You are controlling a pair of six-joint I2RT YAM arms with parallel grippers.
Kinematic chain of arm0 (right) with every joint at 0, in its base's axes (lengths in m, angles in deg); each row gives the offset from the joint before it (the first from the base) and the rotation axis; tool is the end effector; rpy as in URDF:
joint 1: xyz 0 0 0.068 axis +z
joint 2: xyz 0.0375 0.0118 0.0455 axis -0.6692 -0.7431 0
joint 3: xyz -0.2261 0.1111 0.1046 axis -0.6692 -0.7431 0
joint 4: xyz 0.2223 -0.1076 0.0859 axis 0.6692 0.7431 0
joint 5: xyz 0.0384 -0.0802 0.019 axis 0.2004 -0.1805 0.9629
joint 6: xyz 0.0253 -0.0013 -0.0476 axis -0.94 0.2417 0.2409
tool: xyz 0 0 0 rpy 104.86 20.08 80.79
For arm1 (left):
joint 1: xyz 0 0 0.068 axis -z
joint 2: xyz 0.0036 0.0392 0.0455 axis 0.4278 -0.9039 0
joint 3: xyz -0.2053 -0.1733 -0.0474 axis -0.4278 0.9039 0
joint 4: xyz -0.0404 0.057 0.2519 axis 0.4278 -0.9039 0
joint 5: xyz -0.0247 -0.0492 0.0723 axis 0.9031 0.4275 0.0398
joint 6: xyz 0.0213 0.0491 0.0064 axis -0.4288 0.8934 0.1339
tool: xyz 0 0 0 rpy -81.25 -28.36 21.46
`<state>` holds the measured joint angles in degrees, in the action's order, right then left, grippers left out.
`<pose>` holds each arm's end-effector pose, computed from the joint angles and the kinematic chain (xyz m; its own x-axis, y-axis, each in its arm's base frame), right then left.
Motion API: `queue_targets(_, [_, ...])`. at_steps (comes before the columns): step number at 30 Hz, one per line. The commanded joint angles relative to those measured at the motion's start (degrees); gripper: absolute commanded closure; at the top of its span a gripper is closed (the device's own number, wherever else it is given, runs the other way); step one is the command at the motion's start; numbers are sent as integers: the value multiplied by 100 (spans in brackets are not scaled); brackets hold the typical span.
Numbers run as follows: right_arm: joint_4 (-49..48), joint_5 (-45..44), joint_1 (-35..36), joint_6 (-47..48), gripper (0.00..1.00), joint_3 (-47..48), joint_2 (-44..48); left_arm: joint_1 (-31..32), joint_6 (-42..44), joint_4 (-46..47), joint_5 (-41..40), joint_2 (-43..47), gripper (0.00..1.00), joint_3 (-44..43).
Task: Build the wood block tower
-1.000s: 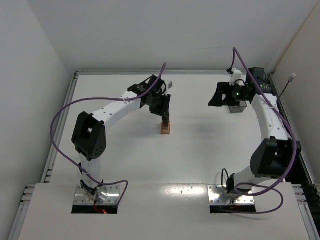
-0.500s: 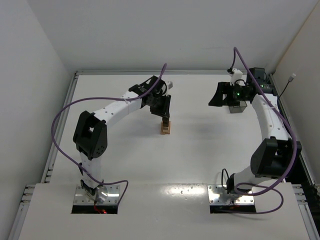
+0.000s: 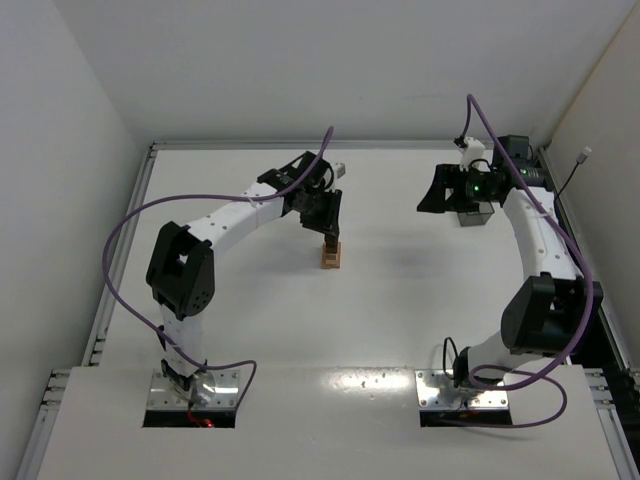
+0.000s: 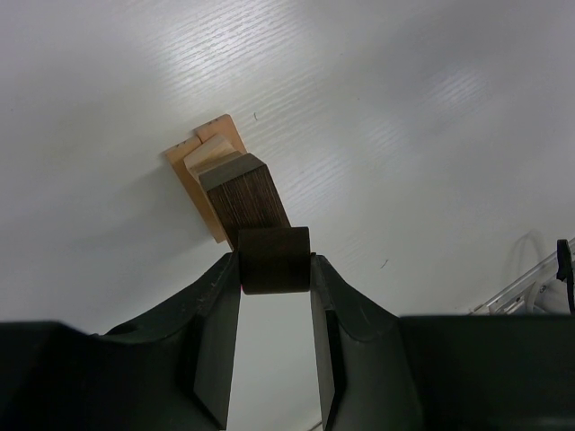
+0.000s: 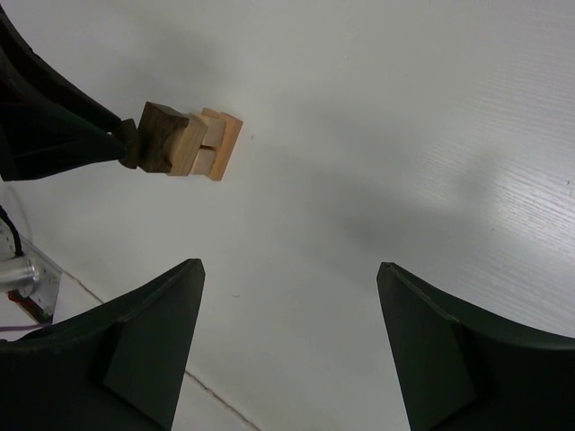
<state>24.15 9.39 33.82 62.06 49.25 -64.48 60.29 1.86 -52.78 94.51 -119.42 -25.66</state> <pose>0.3200 -0.0248 0.3136 -0.8113 0.1174 -0.5728 -0.2186 0.8477 0.4833 0.3415 -0.2480 0.2703 -0.8794 0.1208 -0.4605 0.3263 0.8573 -0.3982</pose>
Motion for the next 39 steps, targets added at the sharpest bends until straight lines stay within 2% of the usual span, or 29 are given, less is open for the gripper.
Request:
queue_targets(1, [-164,187,-34,-30,25,-17,3,72,4,101,-8,-61,79,-25])
queue_targets(8, [-164,187,-34,-30,25,-17,3,72,4,101,-8,-61,68,-25])
queue_targets(16, [-164,187,-34,-30,25,-17,3,72,108,101,-60,-8,45,-95])
queue_targets(25, [-216,240,-34,-30,28,-69,55,72,109,101,-245,343,44,-156])
queue_targets(30, [-216,29,132,409,29,-253,319,72,214,224,-455,1088,41,-104])
queue_targets(35, [-558,-375,387,1138,29,-770,977,72,329,461,-860,1950,35,483])
queue_targets(39, [-402,-577,703,1280,29,-834,1154,72,381,461,-1071,2022,29,924])
